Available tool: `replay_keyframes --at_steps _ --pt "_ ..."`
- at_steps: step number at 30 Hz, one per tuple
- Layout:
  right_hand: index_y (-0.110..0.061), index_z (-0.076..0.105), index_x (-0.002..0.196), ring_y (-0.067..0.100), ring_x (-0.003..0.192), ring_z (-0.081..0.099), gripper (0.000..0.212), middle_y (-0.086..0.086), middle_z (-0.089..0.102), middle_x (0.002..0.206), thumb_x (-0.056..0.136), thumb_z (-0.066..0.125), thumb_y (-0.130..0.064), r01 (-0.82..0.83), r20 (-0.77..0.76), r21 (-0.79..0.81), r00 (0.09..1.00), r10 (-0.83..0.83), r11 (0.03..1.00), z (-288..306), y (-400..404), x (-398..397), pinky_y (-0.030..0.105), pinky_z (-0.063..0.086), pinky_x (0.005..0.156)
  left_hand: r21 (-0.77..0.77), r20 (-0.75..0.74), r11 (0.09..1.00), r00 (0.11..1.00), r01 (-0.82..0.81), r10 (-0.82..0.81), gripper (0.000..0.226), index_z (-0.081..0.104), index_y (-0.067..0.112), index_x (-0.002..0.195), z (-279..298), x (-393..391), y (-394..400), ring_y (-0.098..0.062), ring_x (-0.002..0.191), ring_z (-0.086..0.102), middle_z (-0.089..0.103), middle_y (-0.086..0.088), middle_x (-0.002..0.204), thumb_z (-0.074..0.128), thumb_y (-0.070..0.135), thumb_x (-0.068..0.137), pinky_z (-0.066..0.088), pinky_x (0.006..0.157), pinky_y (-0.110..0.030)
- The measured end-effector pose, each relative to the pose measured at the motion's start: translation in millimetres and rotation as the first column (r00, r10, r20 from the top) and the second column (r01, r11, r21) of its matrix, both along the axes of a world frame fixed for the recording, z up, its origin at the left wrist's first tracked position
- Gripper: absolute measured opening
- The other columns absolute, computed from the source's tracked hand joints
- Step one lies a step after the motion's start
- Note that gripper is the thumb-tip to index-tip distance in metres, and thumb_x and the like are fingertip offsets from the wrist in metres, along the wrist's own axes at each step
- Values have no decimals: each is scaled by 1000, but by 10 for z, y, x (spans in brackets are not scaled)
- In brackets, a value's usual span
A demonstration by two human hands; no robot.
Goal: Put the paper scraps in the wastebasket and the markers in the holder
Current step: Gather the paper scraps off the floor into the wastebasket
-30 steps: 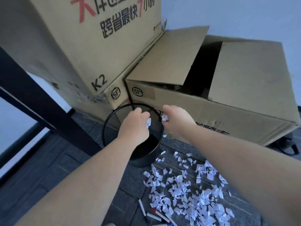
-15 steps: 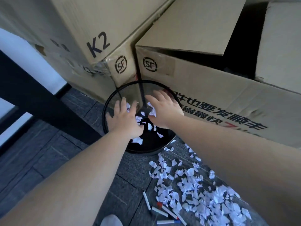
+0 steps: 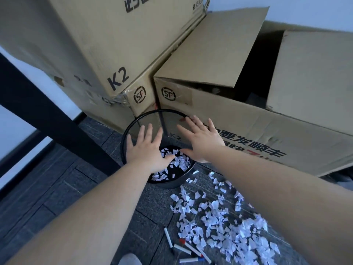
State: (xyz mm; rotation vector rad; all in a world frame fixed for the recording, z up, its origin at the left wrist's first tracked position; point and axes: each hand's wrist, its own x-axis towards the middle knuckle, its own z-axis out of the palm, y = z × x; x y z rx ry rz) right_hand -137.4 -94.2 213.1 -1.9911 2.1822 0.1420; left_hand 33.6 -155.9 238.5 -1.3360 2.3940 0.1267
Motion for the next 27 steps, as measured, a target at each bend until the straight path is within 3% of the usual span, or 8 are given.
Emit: replay_keyframes --at_steps 7,12,20,27 --pt "-37 -6 147 18 142 -19 73 -2 -11 157 90 34 -60 87 -58 -2 995 -87 996 475 959 -418 53 -9 113 -19 -64 997 995 76 -77 92 -13 32 146 539 -359 679 -20 143 -18 -20 0 156 26 79 77 -2 115 -53" --pt "-38 -9 146 18 141 -20 73 -2 -14 156 91 34 -60 131 -78 39 989 -128 991 441 1655 -727 52 -12 112 -28 -87 983 980 179 -181 90 -13 32 146 529 -647 1241 -19 143 -16 -19 1 156 25 78 79 0 116 -50" --pt "-36 -9 146 20 140 -21 75 1 -17 155 91 36 -59 189 -18 168 982 -189 967 -422 2250 -977 53 -11 112 81 -41 944 947 321 -319 87 -12 32 146 -337 -1033 1743 -19 143 -17 -20 2 156 26 76 81 -1 116 -47" --pt "-34 -7 147 20 141 -20 75 0 -13 157 91 37 -58 239 33 270 966 -257 933 -1231 2213 -1114 54 -9 113 200 15 920 938 337 -347 86 -13 29 146 -1175 -1204 1600 -20 142 -20 -21 1 155 24 74 83 -3 117 -50"
